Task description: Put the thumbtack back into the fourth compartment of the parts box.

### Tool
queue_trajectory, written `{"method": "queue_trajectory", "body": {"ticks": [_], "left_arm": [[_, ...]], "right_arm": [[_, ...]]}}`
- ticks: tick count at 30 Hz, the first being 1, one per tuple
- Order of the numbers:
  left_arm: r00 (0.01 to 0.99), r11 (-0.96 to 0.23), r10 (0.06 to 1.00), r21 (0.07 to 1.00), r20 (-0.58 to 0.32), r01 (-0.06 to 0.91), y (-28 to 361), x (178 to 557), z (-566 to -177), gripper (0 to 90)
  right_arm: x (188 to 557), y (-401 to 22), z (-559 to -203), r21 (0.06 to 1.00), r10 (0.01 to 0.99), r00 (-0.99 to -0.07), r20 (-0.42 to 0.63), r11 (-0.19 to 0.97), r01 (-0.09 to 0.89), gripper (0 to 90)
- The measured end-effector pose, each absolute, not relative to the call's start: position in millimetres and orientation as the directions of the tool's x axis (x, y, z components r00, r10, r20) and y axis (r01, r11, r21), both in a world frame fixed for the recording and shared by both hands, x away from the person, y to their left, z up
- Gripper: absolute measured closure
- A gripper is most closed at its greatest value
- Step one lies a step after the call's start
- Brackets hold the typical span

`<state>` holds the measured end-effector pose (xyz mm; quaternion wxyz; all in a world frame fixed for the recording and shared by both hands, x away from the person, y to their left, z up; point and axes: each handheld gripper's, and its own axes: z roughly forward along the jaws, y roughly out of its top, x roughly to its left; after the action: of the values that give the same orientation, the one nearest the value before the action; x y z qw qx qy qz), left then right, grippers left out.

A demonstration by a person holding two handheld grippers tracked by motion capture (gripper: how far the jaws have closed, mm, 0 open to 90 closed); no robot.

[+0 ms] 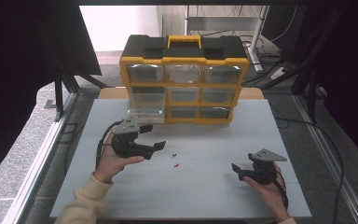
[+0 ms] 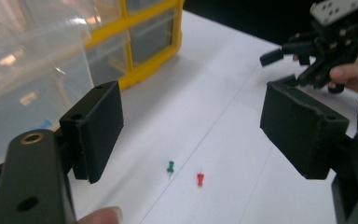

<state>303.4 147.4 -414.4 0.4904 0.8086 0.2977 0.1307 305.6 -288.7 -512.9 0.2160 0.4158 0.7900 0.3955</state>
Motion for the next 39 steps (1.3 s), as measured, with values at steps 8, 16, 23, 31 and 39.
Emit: {"method": "queue_trajectory", "body": {"ticks": [8, 16, 23, 31, 39], "left_arm": [[0.773, -0.422, 0.632, 0.812, -0.056, 0.404, 135, 315, -437, 20.4], [0.761, -0.462, 0.645, 0.755, -0.073, 0.465, 125, 327, -460, 20.9], [0.769, -0.510, 0.637, 0.716, -0.057, 0.476, 113, 334, -476, 21.9], [0.768, -0.546, 0.639, 0.682, -0.036, 0.486, 103, 344, -487, 23.4], [0.768, -0.559, 0.638, 0.658, -0.047, 0.505, 92, 356, -495, 24.3]], "right_arm": [[305, -288, -512, 0.811, 0.823, -0.568, -0.008, 0.338, 0.478, 18.9], [305, -289, -512, 0.808, 0.826, -0.564, -0.010, 0.339, 0.481, 18.9], [305, -289, -512, 0.810, 0.825, -0.565, -0.011, 0.338, 0.479, 18.9], [305, -289, -512, 0.808, 0.825, -0.565, -0.012, 0.340, 0.480, 18.9], [306, -288, -513, 0.809, 0.825, -0.566, -0.014, 0.342, 0.479, 18.9]]}}
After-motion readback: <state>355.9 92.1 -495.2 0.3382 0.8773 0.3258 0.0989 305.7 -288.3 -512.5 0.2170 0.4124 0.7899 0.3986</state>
